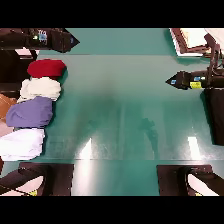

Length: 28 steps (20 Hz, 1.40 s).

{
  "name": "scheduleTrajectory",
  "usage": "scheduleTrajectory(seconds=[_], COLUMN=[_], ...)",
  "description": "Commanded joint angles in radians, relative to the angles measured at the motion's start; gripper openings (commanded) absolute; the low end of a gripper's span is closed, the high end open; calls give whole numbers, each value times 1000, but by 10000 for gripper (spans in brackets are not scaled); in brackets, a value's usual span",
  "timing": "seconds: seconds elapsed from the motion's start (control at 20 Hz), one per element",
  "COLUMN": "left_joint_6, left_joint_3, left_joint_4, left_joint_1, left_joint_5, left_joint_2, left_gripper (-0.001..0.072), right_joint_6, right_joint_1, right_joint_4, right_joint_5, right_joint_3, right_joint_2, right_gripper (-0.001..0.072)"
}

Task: Fold the shirts.

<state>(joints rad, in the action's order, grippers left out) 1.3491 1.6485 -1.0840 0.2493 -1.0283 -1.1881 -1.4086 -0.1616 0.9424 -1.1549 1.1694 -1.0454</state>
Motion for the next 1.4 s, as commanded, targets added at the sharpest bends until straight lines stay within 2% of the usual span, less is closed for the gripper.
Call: scheduleTrajectory(seconds=[0.0, 0.15, 0.2, 0.4, 0.6, 0.85, 0.9, 1.0, 1.05, 1.2, 1.35], left_joint_6=[41, 203, 229, 277, 278, 278, 278, 275, 274, 274, 240], left_joint_3=[0, -13, -22, -35, -35, -34, -34, -18, 3, 143, 278], left_joint_4=[-195, -588, -643, -646, -618, -606, -607, -607, -607, -607, -574], left_joint_1=[-1, -12, -39, -188, -309, -360, -360, -360, -360, -360, -340], left_joint_5=[77, 75, 78, 115, 194, 296, 298, 282, 257, 119, 76], left_joint_2=[-10, -77, -115, -304, -499, -632, -636, -634, -633, -615, -482], left_gripper=[653, 653, 653, 654, 654, 652, 629, 124, 39, 31, 31], right_joint_6=[0, 0, 0, 0, 0, 0, 0, 0, 0, -1, 0], right_joint_1=[-1, -1, -1, -1, -1, -1, -1, -1, -1, -1, 0], right_joint_4=[0, 0, 0, -1, 0, 0, 0, 0, -1, -8, -6], right_joint_5=[0, 0, 0, 0, 0, 0, 2, 4, 3, 3, 4], right_joint_3=[1, 1, 1, 1, 1, 1, 1, 1, 1, 10, 102], right_joint_2=[0, 0, 0, 0, -1, -1, -1, -1, 0, 0, 0], right_gripper=[14, 15, 15, 15, 15, 15, 15, 15, 15, 15, 14])
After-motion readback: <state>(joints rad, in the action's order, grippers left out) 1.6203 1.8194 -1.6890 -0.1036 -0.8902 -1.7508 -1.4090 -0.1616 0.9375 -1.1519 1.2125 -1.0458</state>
